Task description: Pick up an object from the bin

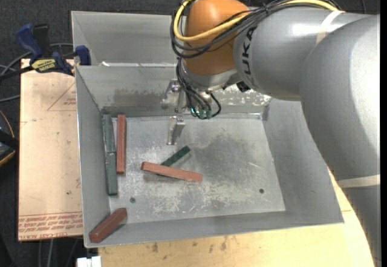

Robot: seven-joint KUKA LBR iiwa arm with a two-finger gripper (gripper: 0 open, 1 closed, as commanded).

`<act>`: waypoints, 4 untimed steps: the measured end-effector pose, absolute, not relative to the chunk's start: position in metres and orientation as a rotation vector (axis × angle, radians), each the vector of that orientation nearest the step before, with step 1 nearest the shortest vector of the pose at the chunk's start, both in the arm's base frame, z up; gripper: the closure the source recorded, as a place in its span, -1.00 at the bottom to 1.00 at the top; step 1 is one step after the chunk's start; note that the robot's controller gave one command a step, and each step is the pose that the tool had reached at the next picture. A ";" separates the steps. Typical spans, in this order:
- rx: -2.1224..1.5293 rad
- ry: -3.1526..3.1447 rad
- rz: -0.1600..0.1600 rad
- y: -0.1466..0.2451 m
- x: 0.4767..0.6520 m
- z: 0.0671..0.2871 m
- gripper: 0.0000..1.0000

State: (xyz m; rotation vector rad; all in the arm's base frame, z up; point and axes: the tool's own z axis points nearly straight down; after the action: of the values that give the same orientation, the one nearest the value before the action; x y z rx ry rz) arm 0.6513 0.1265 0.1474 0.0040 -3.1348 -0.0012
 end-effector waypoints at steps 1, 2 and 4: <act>0.001 -3.143 -0.002 0.126 0.653 0.153 -1.00; 0.243 -3.136 -0.004 0.110 0.602 0.083 1.00; 0.243 -3.136 -0.004 0.110 0.602 0.083 1.00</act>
Offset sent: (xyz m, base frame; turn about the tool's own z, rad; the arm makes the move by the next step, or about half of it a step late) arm -0.0509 -0.0169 -0.0657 -0.1542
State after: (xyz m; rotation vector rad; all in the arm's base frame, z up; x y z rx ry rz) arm 0.6019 0.1104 0.0831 0.2428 -3.1362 -0.0042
